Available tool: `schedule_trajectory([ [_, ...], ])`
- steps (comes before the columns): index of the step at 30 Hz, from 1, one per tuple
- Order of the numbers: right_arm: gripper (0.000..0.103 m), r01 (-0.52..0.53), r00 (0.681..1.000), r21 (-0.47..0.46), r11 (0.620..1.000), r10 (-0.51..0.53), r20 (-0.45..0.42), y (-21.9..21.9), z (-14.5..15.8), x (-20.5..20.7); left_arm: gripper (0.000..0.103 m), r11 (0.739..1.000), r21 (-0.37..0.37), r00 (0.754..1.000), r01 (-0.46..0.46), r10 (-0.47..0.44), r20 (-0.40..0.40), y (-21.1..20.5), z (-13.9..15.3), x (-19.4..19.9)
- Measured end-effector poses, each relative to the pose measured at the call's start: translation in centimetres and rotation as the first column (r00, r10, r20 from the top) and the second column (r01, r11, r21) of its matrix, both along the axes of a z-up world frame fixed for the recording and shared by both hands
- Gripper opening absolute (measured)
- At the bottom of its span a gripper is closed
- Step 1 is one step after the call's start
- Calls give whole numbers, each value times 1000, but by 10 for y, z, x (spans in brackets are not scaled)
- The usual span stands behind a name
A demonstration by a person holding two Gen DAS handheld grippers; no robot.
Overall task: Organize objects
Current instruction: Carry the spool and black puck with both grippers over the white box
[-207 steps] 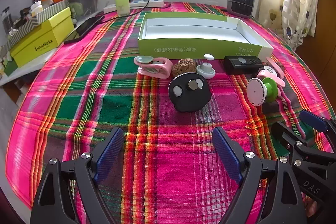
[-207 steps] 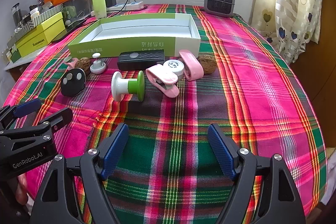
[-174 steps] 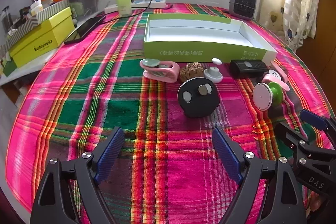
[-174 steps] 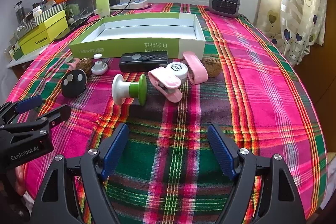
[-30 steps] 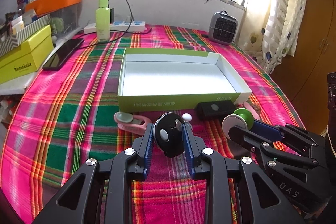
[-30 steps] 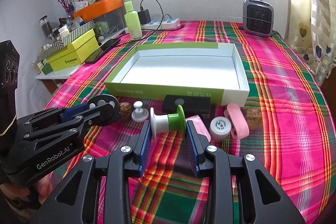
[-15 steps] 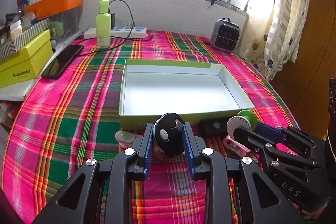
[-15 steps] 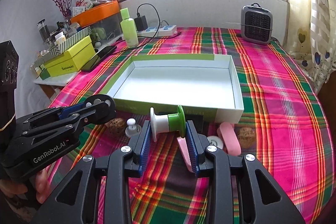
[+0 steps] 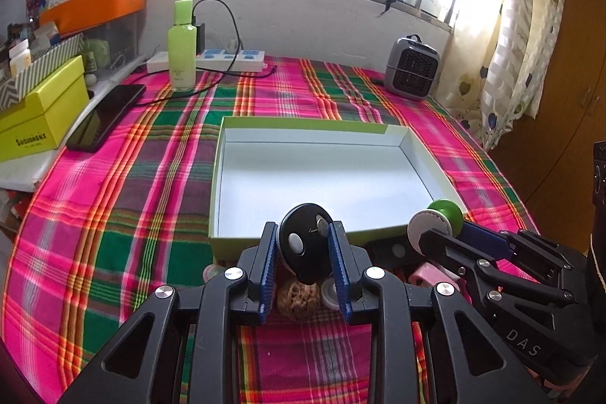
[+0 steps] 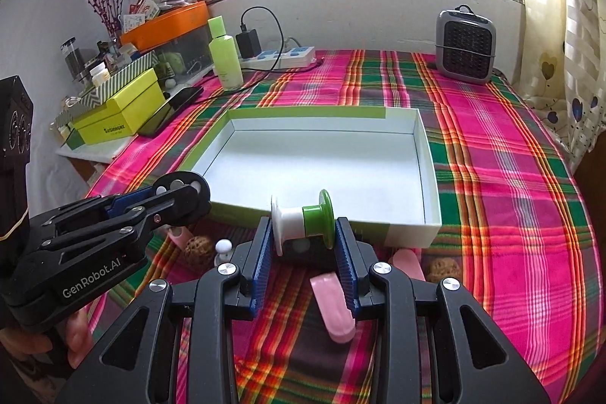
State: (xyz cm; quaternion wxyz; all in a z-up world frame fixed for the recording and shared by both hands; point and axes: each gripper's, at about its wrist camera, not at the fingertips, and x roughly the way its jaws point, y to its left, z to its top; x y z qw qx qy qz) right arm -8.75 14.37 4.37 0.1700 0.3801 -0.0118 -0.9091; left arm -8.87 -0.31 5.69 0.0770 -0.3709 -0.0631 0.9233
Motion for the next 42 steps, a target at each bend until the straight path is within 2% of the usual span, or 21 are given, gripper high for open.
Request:
schedule_trajectory([
  [15,34,9,1000,30,1000,-9,4,-2,0,-45,25,1000,9,999,-6,5,38,-8,-10,-46],
  [23,34,11,997,-1,1000,-11,71,0,-10,-78,25,1000,21,998,-4,3,59,-9,-15,-70],
  [31,34,16,996,33,999,-19,89,-4,-16,-104,25,999,33,996,-7,4,85,-11,-22,-94],
  [42,34,24,993,90,996,-34,110,-9,-27,-126,25,1000,-8,995,-10,11,102,-12,-32,-114],
])
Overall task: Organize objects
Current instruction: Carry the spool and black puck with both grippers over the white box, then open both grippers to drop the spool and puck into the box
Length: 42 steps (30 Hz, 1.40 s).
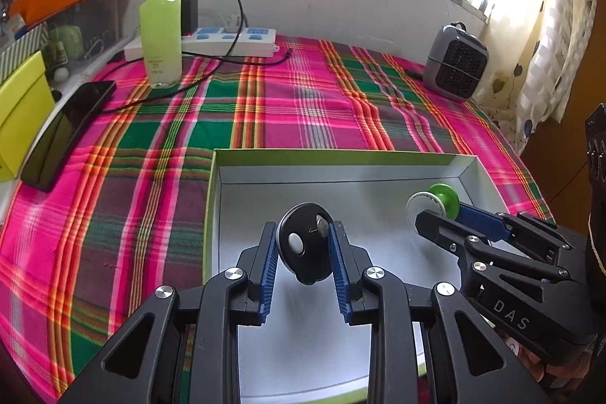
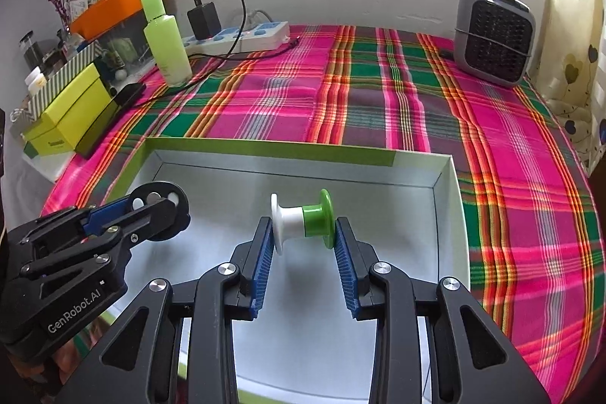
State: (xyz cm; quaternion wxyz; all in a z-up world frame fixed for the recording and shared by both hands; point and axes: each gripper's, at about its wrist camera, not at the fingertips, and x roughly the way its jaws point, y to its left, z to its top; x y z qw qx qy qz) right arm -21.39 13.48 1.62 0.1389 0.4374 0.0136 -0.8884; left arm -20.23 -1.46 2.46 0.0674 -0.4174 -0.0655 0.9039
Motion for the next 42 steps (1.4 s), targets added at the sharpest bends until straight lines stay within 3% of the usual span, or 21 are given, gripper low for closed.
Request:
schedule_trajectory([
  [30,34,15,1000,20,1000,-15,-12,-3,-3,-7,26,999,-38,1000,10,-9,6,5,-5,-11],
  [34,47,8,1000,15,1000,-8,-14,-3,-2,-6,35,999,-33,1000,17,-17,4,3,-4,-8],
  [42,48,21,999,29,999,-20,-27,-3,1,-1,38,999,-49,1000,-4,4,0,3,-1,-1],
])
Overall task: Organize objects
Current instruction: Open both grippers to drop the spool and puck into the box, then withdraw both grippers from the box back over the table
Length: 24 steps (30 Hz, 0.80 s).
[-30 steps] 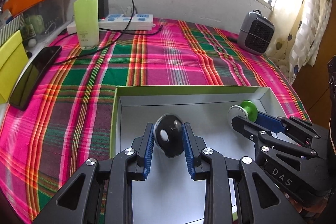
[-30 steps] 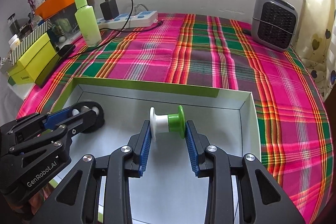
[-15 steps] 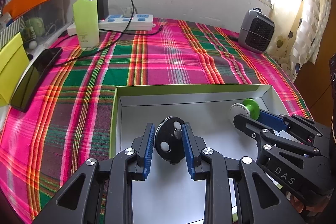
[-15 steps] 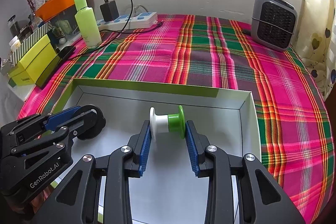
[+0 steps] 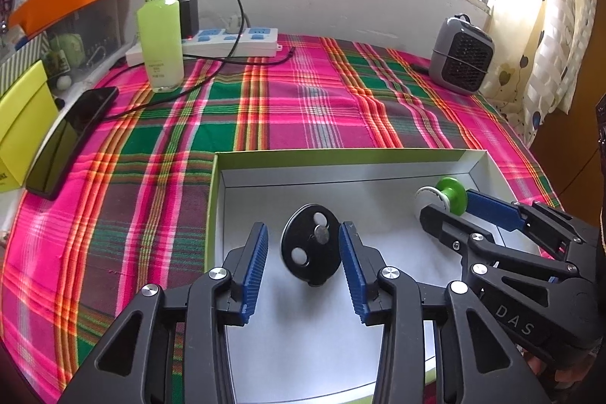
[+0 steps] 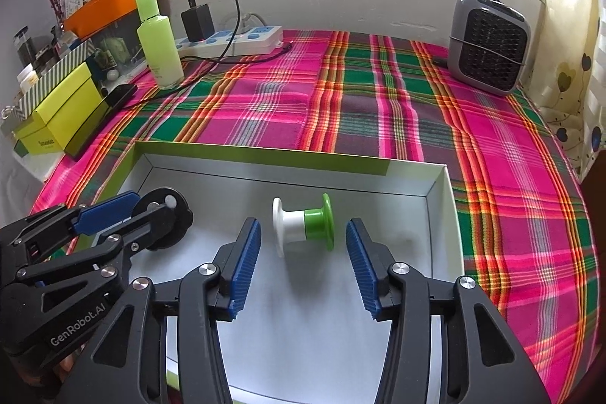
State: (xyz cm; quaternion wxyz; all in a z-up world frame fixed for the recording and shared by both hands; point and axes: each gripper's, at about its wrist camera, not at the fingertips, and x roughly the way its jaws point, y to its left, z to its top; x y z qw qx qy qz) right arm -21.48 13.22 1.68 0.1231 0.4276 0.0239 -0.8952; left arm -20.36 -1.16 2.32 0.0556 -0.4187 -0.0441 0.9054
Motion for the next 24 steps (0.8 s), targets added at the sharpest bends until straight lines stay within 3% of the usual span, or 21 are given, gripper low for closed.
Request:
schedule_trajectory([
  [24,49,32,998,-36,999,-34,-56,8,21,48,46,1000,1,998,-24,24,-56,0,22,49],
])
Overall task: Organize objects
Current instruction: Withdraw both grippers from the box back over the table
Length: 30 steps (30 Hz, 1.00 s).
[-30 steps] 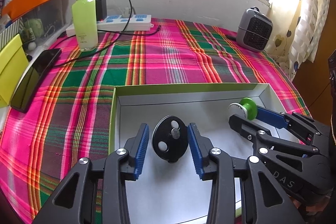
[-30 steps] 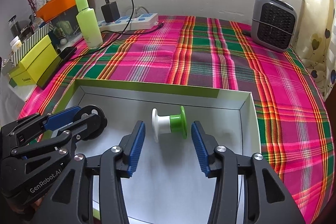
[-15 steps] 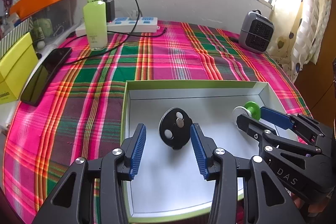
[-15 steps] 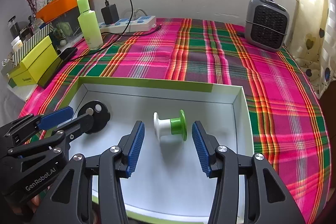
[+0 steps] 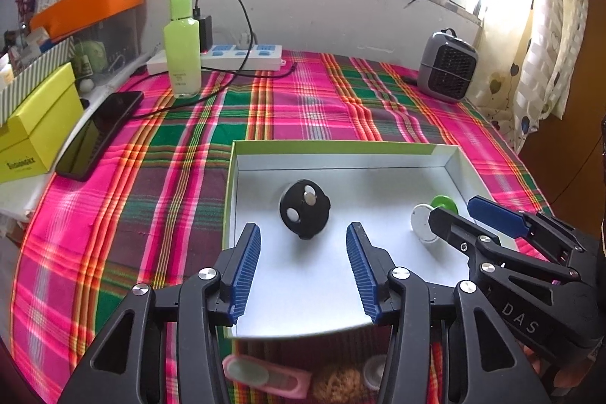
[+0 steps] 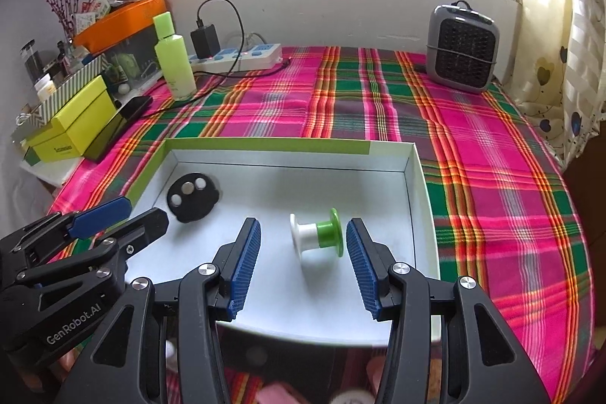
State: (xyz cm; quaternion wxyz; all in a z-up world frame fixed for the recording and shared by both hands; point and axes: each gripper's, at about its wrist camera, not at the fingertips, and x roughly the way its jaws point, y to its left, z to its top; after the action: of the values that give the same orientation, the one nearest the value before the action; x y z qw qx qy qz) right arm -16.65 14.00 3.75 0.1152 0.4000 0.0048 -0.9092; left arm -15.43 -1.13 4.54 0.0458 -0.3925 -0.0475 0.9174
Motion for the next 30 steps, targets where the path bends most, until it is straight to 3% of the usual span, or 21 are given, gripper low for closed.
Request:
schedule_trajectory([
  [15,48,-5,999,-18,1000,4,-52,-2,15,45,46,1000,-15,999,-11,11,-34,-1,9,40],
  [30,49,5,998,-50,999,-8,-61,11,8,82,46,1000,-28,998,12,-13,-61,8,10,79],
])
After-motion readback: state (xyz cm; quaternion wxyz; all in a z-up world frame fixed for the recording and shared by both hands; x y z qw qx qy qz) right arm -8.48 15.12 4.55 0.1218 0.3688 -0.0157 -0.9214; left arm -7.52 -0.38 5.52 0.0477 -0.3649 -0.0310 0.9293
